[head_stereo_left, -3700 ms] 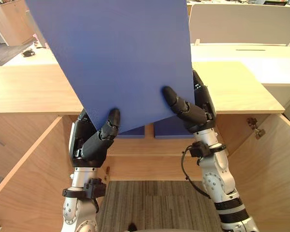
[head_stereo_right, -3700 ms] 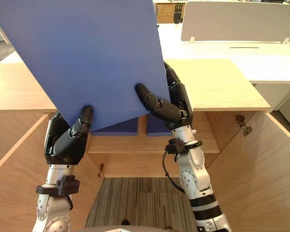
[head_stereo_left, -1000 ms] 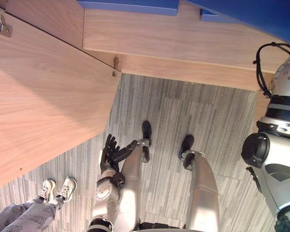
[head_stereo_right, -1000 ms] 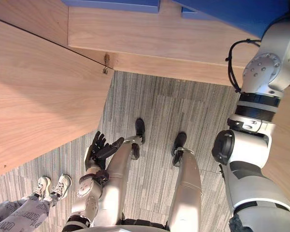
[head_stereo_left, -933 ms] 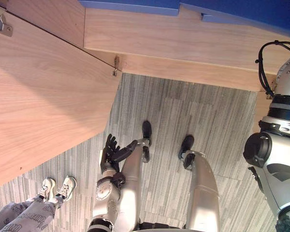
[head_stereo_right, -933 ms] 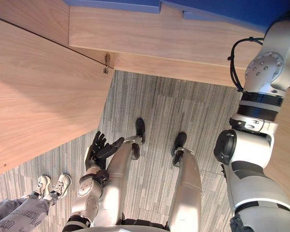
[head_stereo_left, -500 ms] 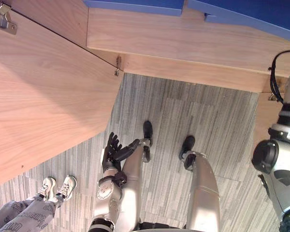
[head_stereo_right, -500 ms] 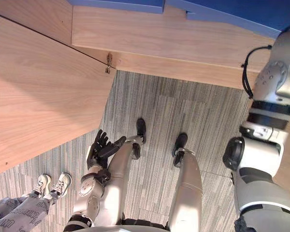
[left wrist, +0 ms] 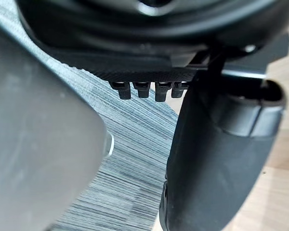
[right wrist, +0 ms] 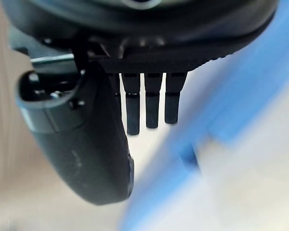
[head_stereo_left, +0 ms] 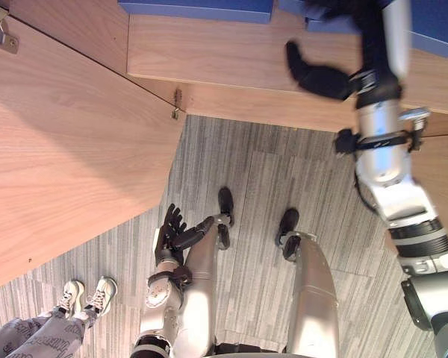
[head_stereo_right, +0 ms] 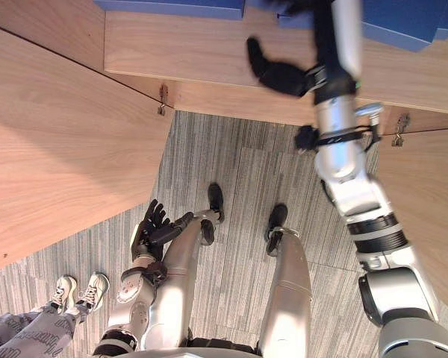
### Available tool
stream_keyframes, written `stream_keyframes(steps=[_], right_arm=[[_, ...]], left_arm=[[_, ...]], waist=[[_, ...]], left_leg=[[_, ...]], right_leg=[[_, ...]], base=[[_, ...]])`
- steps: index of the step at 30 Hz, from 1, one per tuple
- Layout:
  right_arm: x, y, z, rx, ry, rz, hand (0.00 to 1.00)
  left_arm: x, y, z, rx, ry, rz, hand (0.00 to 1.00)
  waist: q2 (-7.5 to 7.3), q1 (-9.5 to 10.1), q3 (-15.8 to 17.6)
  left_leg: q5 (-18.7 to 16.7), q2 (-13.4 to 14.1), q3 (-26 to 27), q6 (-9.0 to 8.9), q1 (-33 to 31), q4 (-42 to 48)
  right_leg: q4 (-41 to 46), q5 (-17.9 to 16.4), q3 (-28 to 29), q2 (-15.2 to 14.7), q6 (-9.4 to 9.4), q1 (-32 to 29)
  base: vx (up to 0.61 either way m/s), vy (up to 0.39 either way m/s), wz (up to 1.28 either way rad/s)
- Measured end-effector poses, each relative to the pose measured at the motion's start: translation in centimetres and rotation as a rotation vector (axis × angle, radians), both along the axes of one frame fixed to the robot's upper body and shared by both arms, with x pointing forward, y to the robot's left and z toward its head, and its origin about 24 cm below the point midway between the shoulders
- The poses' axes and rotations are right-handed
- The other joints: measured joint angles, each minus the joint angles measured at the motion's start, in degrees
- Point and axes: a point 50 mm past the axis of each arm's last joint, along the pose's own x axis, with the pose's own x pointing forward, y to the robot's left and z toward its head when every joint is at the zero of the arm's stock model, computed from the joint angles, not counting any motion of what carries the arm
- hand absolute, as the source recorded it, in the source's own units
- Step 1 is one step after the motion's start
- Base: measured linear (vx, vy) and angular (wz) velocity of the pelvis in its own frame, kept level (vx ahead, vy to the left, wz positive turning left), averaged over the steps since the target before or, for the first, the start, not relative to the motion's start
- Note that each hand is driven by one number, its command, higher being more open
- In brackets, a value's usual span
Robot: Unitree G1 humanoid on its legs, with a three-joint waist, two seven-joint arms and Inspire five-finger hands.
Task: Walk over to the cabinet, pick up the folder, carry it to the office cabinet, place the folder inside the office cabinet, then close the office cabinet door
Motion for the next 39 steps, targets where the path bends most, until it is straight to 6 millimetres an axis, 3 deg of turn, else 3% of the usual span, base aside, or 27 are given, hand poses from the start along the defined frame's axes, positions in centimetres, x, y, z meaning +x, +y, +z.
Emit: stream_keyframes(steps=[3,8,13,20,30,35,38,39], right_arm=[[1.0,0.4,-2.2,-0.105,0.087,-0.025,0.0],[2.6,0.1,-3.2,-0.132,0.164,-0.092,0.0],[4.2,-0.6,-0.7,-0.105,0.139,-0.166,0.0],[5.4,-2.5,3.8,0.07,0.089,-0.254,0.0],[6.3,-3.5,4.6,0.175,0.145,-0.267,0.0],[5.5,-5.2,4.1,0.329,0.143,-0.266,0.0],[3.5,-5.7,2.2,0.406,0.106,-0.24,0.0],[2.7,-5.4,0.5,0.422,0.123,-0.218,0.0]], left_arm=[[0.0,0.4,-0.3,0.016,0.018,0.001,1.0],[-0.3,1.1,-0.9,0.036,0.048,0.007,1.0],[0.0,1.4,-0.9,0.04,0.053,0.013,1.0],[0.1,1.5,-0.8,0.015,0.047,0.029,1.0],[0.3,1.3,-0.4,-0.027,0.025,0.071,1.0],[0.4,1.1,-0.2,-0.036,0.016,0.072,1.0],[0.3,1.0,-0.3,-0.039,0.023,0.069,1.0],[0.1,0.9,-0.5,-0.041,0.037,0.068,1.0]], waist=[[-0.21,-0.02,0.0],[-0.63,-0.16,-0.1],[-0.79,-0.26,-0.1],[-0.79,-0.26,-0.1],[-0.8,-1.02,-0.1],[-0.88,-1.44,0.0],[-1.43,-1.7,0.2],[-1.87,-2.09,0.1]], left_leg=[[0.0,0.0,0.0,0.01,0.0,0.0],[0.1,0.0,0.0,0.08,-0.4,-0.1],[0.4,0.0,0.0,0.46,-1.8,-0.4],[0.9,-0.2,-0.2,0.56,-2.2,-1.7],[2.1,-0.2,-0.2,0.82,-2.3,-2.9],[2.2,-0.1,-0.2,1.02,-1.7,-2.3],[1.6,-0.1,0.0,1.0,1.6,-2.2],[1.1,0.0,0.1,0.93,3.8,-2.3]], right_leg=[[0.0,0.0,0.0,0.0,0.0,0.0],[-0.1,0.0,0.0,0.0,0.0,-0.5],[-0.2,0.2,0.0,0.0,0.09,-1.8],[-2.0,0.9,-0.6,0.2,0.25,-1.8],[-2.9,2.2,-1.0,0.2,0.17,-1.8],[-2.8,2.4,-1.2,0.2,0.18,-0.8],[-3.3,2.4,-1.2,0.2,0.25,2.6],[-3.9,2.3,-1.2,0.3,0.33,5.0]], base=[[0.01,-0.039,0.0],[0.0,-0.036,0.0],[0.0,-0.023,0.0],[0.0,-0.002,0.0],[0.0,-0.002,0.0],[-0.01,-0.005,0.01],[0.01,-0.006,-0.02],[0.04,-0.023,-0.08]])
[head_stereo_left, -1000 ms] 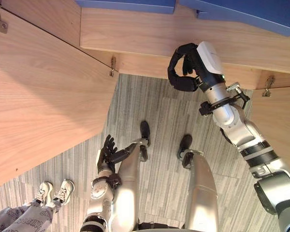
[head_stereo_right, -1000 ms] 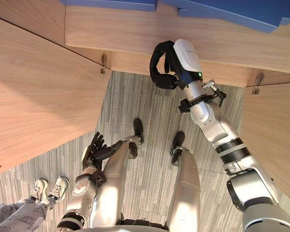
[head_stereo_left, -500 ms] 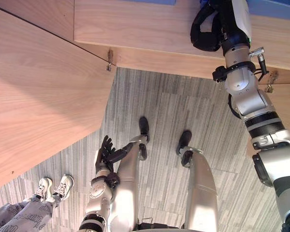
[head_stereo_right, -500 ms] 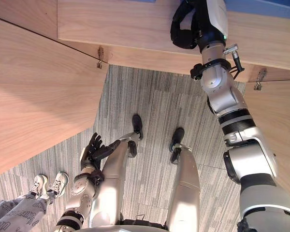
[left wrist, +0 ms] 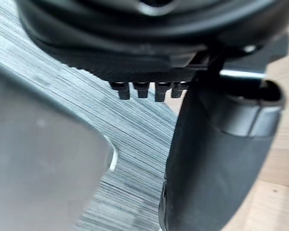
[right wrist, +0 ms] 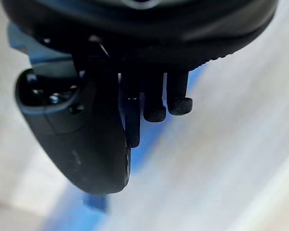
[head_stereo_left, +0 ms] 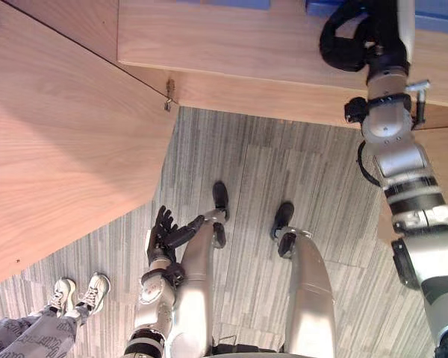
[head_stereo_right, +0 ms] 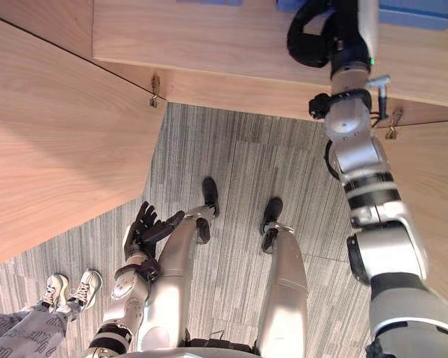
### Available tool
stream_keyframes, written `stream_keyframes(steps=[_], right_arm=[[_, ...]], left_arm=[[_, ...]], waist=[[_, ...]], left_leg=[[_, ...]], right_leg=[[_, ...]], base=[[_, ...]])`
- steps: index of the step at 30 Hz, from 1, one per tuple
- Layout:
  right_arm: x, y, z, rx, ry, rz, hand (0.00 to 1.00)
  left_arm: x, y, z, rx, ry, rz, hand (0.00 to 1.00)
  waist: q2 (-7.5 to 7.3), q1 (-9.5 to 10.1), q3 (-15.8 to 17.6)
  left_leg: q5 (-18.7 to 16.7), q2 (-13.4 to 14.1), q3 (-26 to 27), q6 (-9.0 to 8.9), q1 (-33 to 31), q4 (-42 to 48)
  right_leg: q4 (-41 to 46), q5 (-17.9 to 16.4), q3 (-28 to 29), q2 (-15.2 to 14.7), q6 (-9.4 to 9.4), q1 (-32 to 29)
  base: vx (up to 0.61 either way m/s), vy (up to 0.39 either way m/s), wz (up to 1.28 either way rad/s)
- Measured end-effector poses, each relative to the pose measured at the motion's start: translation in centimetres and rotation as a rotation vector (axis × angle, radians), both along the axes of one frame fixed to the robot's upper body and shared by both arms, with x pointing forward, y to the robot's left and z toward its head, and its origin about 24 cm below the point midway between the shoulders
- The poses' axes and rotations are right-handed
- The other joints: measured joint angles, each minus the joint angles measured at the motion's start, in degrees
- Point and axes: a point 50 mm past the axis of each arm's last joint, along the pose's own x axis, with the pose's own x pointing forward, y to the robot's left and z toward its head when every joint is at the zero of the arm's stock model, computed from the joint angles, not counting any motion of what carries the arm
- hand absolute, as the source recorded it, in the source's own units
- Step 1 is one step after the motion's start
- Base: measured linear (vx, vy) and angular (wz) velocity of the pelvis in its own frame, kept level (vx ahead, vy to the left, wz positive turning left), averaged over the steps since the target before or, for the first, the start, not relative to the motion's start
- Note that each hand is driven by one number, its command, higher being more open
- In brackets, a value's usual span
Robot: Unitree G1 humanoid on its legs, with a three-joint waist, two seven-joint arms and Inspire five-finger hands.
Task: Walk over to the cabinet, pick up the folder, carry it to the office cabinet, place the folder inside the office cabinet, then close the office cabinet door
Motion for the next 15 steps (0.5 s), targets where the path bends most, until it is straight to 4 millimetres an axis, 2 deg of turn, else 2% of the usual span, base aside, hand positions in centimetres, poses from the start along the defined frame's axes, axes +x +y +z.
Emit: stream_keyframes(steps=[3,7,8,9,10,12,13,15], right_arm=[[-1.9,1.7,-4.9,0.053,0.068,0.09,0.0],[-5.2,5.0,-15.3,0.067,0.386,0.234,0.0],[-5.7,5.3,-16.5,0.056,0.431,0.247,0.0],[-6.7,5.8,-18.7,0.045,0.515,0.262,1.0],[-7.1,5.9,-19.7,0.048,0.553,0.262,1.0],[-9.1,6.0,-24.1,0.067,0.727,0.244,1.0],[-9.8,6.0,-25.2,0.076,0.77,0.234,1.0],[-12.4,5.8,-29.0,0.132,0.929,0.193,1.0]], left_arm=[[-0.8,0.0,-0.7,0.006,0.036,-0.008,1.0],[-2.6,1.4,-3.1,0.081,0.176,-0.061,1.0],[-3.0,1.7,-3.5,0.096,0.2,-0.066,1.0],[-3.8,2.3,-4.3,0.128,0.254,-0.079,1.0],[-4.2,2.6,-4.6,0.141,0.28,-0.083,1.0],[-6.0,3.2,-6.1,0.171,0.388,-0.101,1.0],[-6.4,3.3,-6.4,0.168,0.408,-0.101,1.0],[-8.2,3.4,-7.3,0.176,0.473,-0.107,1.0]], waist=[[-1.51,-1.24,-0.5],[-4.06,-2.32,-1.9],[-4.45,-2.45,-2.4],[-5.35,-2.75,-3.4],[-5.69,-2.85,-3.9],[-6.47,-3.51,-6.5],[-6.52,-3.57,-7.3],[-6.82,-3.83,-10.8]], left_leg=[[-1.0,0.0,0.5,-0.47,5.7,-1.3],[-1.1,0.0,1.2,-0.48,17.2,-6.2],[-1.0,0.0,1.3,-0.56,18.4,-7.1],[-0.6,0.0,1.7,-0.77,20.9,-9.3],[-0.4,0.0,1.9,-0.7,22.0,-10.3],[0.4,-0.4,2.7,-1.02,26.8,-13.8],[0.5,-0.6,3.0,-1.03,28.2,-14.8],[0.9,-1.1,4.6,-1.27,33.0,-18.7]], right_leg=[[-2.1,-0.2,0.2,0.3,0.26,5.6],[-8.9,0.5,0.4,1.8,0.67,17.2],[-10.1,0.9,0.4,2.0,0.72,18.5],[-12.6,1.6,0.5,2.5,0.84,20.7],[-13.9,2.1,0.7,2.7,0.86,21.9],[-18.9,3.9,1.2,3.4,1.54,26.8],[-20.3,4.3,1.4,3.5,1.74,28.2],[-25.2,5.8,2.5,3.7,2.27,32.7]], base=[[0.04,-0.019,-0.08],[0.07,-0.031,-0.08],[0.11,-0.03,-0.12],[0.1,-0.021,-0.12],[0.18,-0.023,-0.17],[0.19,0.002,-0.17],[0.14,0.03,-0.17],[0.18,0.043,-0.27]])
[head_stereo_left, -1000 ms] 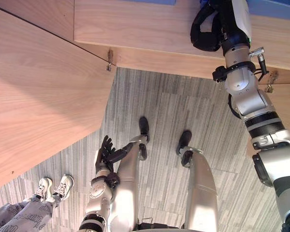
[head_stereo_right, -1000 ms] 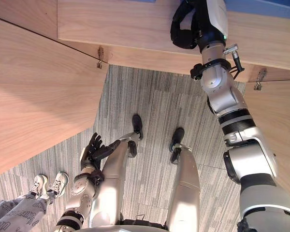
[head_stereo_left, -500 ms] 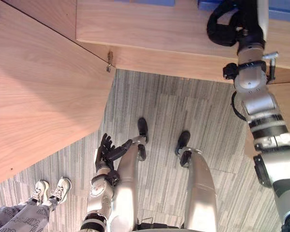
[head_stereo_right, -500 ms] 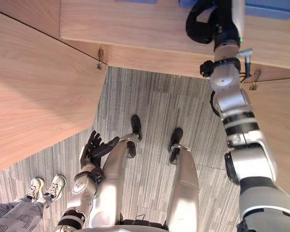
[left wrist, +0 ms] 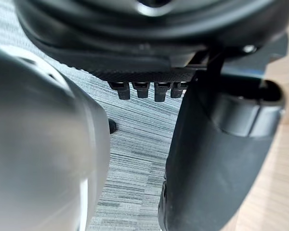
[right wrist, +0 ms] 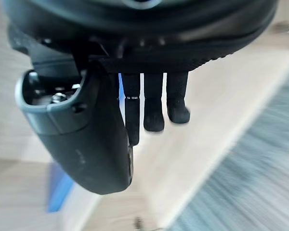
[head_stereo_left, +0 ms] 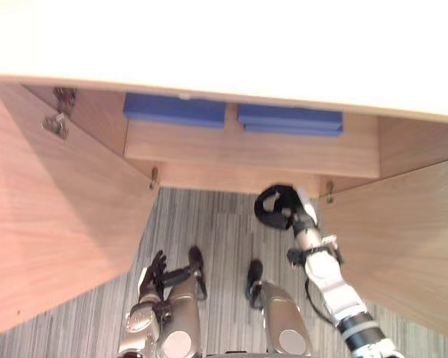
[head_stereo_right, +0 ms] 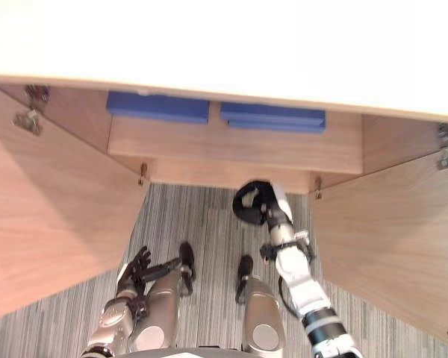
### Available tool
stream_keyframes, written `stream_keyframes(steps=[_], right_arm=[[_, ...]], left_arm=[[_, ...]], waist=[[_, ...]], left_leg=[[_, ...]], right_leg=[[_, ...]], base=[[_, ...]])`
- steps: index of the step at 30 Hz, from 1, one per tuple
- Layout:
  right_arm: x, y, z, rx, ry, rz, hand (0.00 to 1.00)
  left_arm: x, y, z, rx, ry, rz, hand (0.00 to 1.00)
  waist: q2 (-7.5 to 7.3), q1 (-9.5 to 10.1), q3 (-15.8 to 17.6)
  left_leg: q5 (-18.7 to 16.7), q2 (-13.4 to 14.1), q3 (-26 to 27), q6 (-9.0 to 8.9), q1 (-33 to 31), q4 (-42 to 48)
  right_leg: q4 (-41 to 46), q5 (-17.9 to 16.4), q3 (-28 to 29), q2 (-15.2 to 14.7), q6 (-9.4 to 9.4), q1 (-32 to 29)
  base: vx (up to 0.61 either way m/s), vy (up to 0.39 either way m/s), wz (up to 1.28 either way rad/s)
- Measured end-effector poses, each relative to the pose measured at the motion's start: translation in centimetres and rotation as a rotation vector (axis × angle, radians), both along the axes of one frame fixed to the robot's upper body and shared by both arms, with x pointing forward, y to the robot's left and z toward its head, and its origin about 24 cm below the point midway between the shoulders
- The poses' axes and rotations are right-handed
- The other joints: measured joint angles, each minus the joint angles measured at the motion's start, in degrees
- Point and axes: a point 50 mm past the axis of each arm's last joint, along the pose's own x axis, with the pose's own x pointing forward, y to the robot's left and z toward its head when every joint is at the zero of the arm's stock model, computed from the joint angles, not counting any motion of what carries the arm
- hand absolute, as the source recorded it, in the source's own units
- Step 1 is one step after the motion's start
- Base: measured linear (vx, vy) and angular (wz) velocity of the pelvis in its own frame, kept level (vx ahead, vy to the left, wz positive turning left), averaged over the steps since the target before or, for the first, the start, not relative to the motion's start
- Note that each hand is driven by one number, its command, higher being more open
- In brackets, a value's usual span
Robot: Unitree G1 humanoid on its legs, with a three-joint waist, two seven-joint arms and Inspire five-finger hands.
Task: Walk over to the cabinet, pick up the folder, carry it to the office cabinet, place the folder inside the office cabinet, then close the office cabinet door
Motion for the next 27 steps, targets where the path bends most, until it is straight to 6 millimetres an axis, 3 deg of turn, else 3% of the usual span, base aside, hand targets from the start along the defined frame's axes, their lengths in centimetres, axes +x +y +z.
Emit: stream_keyframes(steps=[4,7,10,14,19,22,27], right_arm=[[-5.1,-1.2,-5.8,0.054,0.291,-0.16,1.0],[-8.5,-3.0,-8.4,0.126,0.446,-0.361,1.0],[-11.5,-5.0,-9.8,0.21,0.536,-0.588,1.0],[-14.3,-6.6,-10.3,0.308,0.561,-0.797,1.0],[-15.8,-8.9,-10.0,0.423,0.498,-1.024,1.0],[-15.8,-11.9,-8.4,0.468,0.343,-1.189,1.0],[-12.5,-19.4,-2.2,0.329,0.028,-1.176,1.0]], left_arm=[[-2.3,0.4,-0.9,0.027,0.071,-0.004,1.0],[-3.1,0.5,-1.3,0.033,0.113,0.003,1.0],[-4.0,0.3,-1.9,0.026,0.157,0.011,1.0],[-5.1,-0.2,-2.4,0.014,0.208,0.005,1.0],[-6.5,-0.2,-2.8,0.004,0.257,0.013,1.0],[-7.1,-0.2,-3.0,0.0,0.27,0.015,1.0],[-8.4,-0.1,-3.1,0.006,0.295,0.002,1.0]], waist=[[0.13,-1.12,-5.7],[0.34,-2.09,-8.2],[0.42,-2.56,-8.9],[0.53,-3.97,-9.0],[1.88,-5.36,-9.8],[2.79,-5.81,-10.4],[4.66,-7.75,-10.5]], left_leg=[[1.9,-1.4,3.3,-0.45,9.2,-8.5],[3.9,-2.0,5.2,-0.84,14.2,-14.3],[5.8,-2.4,7.4,-0.88,18.8,-19.2],[5.8,-2.4,9.6,-0.9,20.6,-19.4],[4.9,-2.4,14.5,-1.73,22.0,-19.5],[3.8,-2.7,17.5,-1.69,22.5,-19.5],[2.0,-3.4,23.6,-1.63,23.2,-19.2]], right_leg=[[-6.3,2.4,2.8,0.3,0.82,6.5],[-8.3,3.2,4.7,0.4,0.88,8.8],[-9.1,3.8,7.1,1.1,0.79,10.2],[-10.0,4.7,9.5,1.3,0.67,10.8],[-11.2,6.3,15.2,2.3,0.33,9.8],[-11.4,6.7,19.2,2.8,0.37,8.5],[-11.5,7.5,25.7,3.6,-0.51,6.1]], base=[[0.14,0.033,-0.38],[0.03,0.023,-0.37],[-0.02,0.018,-0.42],[-0.09,0.023,-0.34],[-0.11,0.012,-0.6],[-0.07,0.006,-0.65],[0.0,0.005,-0.68]])
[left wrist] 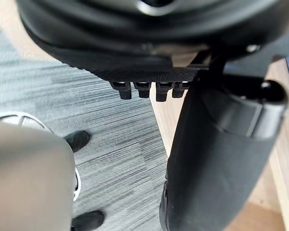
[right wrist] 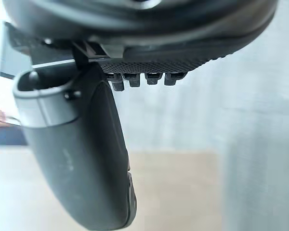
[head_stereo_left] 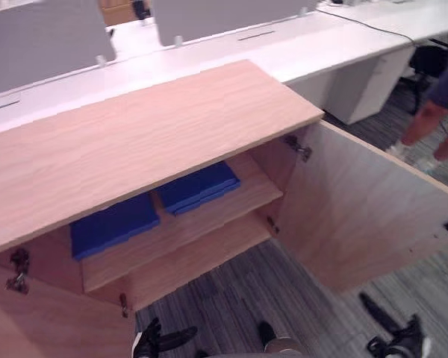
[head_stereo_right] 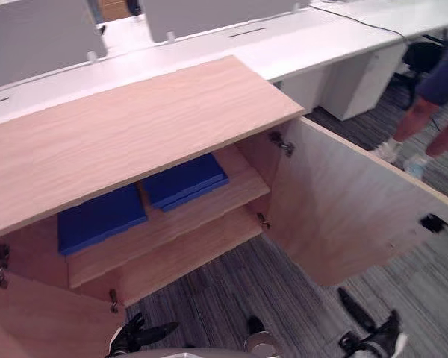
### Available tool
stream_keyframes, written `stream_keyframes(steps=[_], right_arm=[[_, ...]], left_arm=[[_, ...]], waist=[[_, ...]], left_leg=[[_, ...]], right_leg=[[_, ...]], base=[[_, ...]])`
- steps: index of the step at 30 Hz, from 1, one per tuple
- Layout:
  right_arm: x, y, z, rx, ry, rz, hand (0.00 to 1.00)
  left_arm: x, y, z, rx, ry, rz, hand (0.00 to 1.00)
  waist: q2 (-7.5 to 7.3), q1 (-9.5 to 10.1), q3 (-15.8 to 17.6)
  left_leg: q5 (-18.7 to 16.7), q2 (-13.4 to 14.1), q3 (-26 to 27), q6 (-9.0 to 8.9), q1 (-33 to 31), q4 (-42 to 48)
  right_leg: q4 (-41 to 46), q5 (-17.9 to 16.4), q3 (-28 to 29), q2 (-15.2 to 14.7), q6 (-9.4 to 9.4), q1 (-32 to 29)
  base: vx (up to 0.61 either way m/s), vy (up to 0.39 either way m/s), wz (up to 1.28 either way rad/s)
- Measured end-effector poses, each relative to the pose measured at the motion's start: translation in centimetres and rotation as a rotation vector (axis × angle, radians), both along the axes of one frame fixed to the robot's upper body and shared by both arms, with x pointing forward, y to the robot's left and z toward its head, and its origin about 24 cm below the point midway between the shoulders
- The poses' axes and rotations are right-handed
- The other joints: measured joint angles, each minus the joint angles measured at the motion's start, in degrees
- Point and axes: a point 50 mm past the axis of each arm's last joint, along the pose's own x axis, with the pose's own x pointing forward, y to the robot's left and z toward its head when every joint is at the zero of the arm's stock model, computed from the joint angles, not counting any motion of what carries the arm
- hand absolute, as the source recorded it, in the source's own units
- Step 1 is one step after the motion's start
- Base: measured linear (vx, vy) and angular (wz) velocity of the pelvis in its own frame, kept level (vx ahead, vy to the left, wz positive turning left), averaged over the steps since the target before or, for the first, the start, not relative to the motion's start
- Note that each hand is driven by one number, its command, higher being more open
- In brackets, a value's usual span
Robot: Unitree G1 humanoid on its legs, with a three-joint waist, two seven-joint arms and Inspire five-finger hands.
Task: Walk over to the cabinet, pick up the folder, carry it to the office cabinet, place the folder inside the office cabinet, then close the office cabinet door
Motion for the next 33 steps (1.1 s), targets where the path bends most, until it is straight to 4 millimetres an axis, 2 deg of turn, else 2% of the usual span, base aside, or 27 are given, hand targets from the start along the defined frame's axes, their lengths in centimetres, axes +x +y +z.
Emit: stream_keyframes(steps=[2,3,4,6,8,9,10,12,13,15,20,23,25,27,28,29,30,32,33], right_arm=[[1.9,-1.6,1.9,-0.065,-0.046,0.025,1.0],[4.3,-2.9,4.1,-0.129,-0.103,0.062,1.0],[5.1,-3.3,5.0,-0.154,-0.121,0.075,1.0],[8.2,-4.6,8.0,-0.233,-0.182,0.129,1.0],[11.4,-5.2,11.1,-0.318,-0.205,0.222,1.0],[12.2,-5.3,11.9,-0.342,-0.205,0.252,1.0],[13.7,-5.4,13.4,-0.387,-0.197,0.313,1.0],[15.3,-5.4,15.1,-0.447,-0.177,0.385,1.0],[15.6,-5.4,15.4,-0.448,-0.182,0.388,1.0],[15.6,-6.1,16.0,-0.469,-0.162,0.378,1.0],[15.6,-6.1,16.3,-0.511,-0.12,0.417,1.0],[14.2,-5.6,16.0,-0.557,-0.103,0.46,1.0],[13.1,-4.4,15.6,-0.589,-0.112,0.507,1.0],[11.8,-1.8,15.1,-0.581,-0.206,0.549,1.0],[10.6,0.6,14.6,-0.557,-0.271,0.589,1.0],[9.1,2.7,13.9,-0.52,-0.311,0.619,1.0],[8.4,3.5,13.6,-0.503,-0.326,0.635,1.0],[6.1,7.1,12.0,-0.366,-0.365,0.72,1.0],[5.5,8.0,11.5,-0.315,-0.372,0.755,1.0]], left_arm=[[-0.2,0.1,0.0,0.0,0.003,-0.009,1.0],[-0.1,0.3,0.1,-0.002,-0.003,-0.021,1.0],[0.0,0.3,0.1,-0.001,-0.005,-0.026,1.0],[0.3,0.2,0.2,0.0,-0.023,-0.051,1.0],[0.6,-0.1,0.3,-0.006,-0.037,-0.077,1.0],[0.7,-0.3,0.3,-0.009,-0.042,-0.083,1.0],[1.0,-0.7,0.4,-0.016,-0.056,-0.101,1.0],[1.6,-1.6,0.5,-0.041,-0.091,-0.112,1.0],[1.8,-1.8,0.6,-0.045,-0.099,-0.12,1.0],[2.2,-2.5,0.7,-0.064,-0.119,-0.137,1.0],[2.6,-3.5,0.9,-0.088,-0.139,-0.161,1.0],[2.6,-3.9,0.8,-0.097,-0.142,-0.156,1.0],[2.6,-4.0,0.8,-0.096,-0.138,-0.155,1.0],[2.5,-3.9,0.7,-0.091,-0.131,-0.142,1.0],[2.4,-3.8,0.7,-0.09,-0.131,-0.115,1.0],[2.5,-3.8,0.7,-0.087,-0.133,-0.108,1.0],[2.5,-3.8,0.7,-0.086,-0.132,-0.107,1.0],[2.1,-3.6,0.5,-0.084,-0.115,-0.102,1.0],[1.9,-3.5,0.4,-0.083,-0.106,-0.101,1.0]], waist=[[0.27,-0.51,0.1],[0.79,-0.78,1.0],[0.72,-0.82,1.3],[1.6,-0.81,2.7],[3.08,-0.79,3.7],[3.61,-0.8,4.0],[4.76,-0.79,4.6],[6.88,-0.58,5.7],[7.31,-0.53,5.9],[8.28,-0.59,6.5],[8.4,-1.36,6.9],[8.37,-1.6,6.9],[7.9,-2.08,7.2],[7.67,-3.03,7.4],[7.55,-4.16,7.5],[7.25,-4.36,7.5],[7.1,-4.4,7.4],[5.51,-4.61,7.6],[4.82,-4.67,7.5]], left_leg=[[-0.5,-0.2,1.8,-0.14,0.0,0.1],[-1.7,-0.3,3.2,-0.14,-0.2,1.4],[-2.3,-0.2,3.7,-0.23,-0.5,2.1],[-4.0,0.1,4.9,0.1,-1.3,5.1],[-6.1,0.5,4.9,0.33,-2.7,7.7],[-6.5,0.6,4.8,0.41,-3.1,8.2],[-7.2,0.8,4.1,0.46,-3.6,9.0],[-8.3,1.4,2.8,0.33,-4.1,9.8],[-8.4,1.4,2.4,0.26,-4.1,9.8],[-8.6,1.5,1.3,-0.12,-4.3,9.9],[-8.6,1.4,-0.8,-0.18,-4.6,9.9],[-8.6,1.5,-1.7,-0.18,-5.0,10.3],[-8.6,1.6,-2.1,-0.12,-5.1,10.4],[-8.6,1.7,-2.1,-0.12,-5.0,10.4],[-8.6,2.0,-2.2,-0.13,-4.6,10.5],[-8.6,2.3,-2.0,-0.13,-4.3,10.6],[-8.6,2.4,-2.0,-0.14,-4.2,10.8],[-8.6,2.9,-1.1,-0.15,-3.9,11.4],[-8.6,3.1,-0.8,-0.15,-3.8,11.6]], right_leg=[[-0.1,0.4,1.7,0.2,0.48,-0.9],[-0.2,0.8,3.5,0.3,0.95,-1.4],[-0.3,1.0,4.2,0.3,1.27,-1.8],[-0.6,1.7,6.0,0.3,2.34,-2.3],[-0.8,2.0,7.3,0.3,2.7,-3.4],[-0.8,2.1,7.5,0.2,2.77,-3.7],[-0.8,2.3,7.5,0.3,2.94,-3.9],[-0.6,2.4,6.5,0.1,3.14,-4.2],[-0.5,2.4,6.2,0.1,3.14,-4.2],[-0.2,2.4,5.5,0.2,3.16,-4.4],[0.0,2.4,4.4,0.0,3.16,-4.4],[-0.1,2.4,3.7,-0.2,3.17,-4.4],[-0.2,2.4,3.5,-0.1,3.17,-4.3],[-0.7,2.4,3.6,0.0,3.18,-4.1],[-0.9,2.6,3.6,0.4,3.06,-3.5],[-1.0,2.7,3.8,0.7,2.94,-3.3],[-1.0,2.8,3.9,0.8,2.9,-3.3],[-1.0,3.2,4.8,1.4,2.77,-3.2],[-1.0,3.3,5.1,1.6,2.77,-3.2]], base=[[0.06,-0.01,-0.59],[0.05,-0.013,-0.58],[0.07,-0.021,-0.61],[0.08,-0.035,-0.5],[0.12,-0.059,-0.44],[0.09,-0.05,-0.29],[0.1,-0.057,-0.21],[0.12,-0.08,-0.07],[0.09,-0.058,0.04],[0.07,-0.035,0.03],[0.01,-0.032,0.05],[-0.03,-0.051,0.1],[-0.06,-0.073,0.03],[-0.09,-0.091,-0.06],[-0.09,-0.101,-0.1],[-0.09,-0.1,-0.1],[-0.06,-0.082,-0.13],[-0.02,-0.064,-0.2],[-0.02,-0.059,-0.27]])
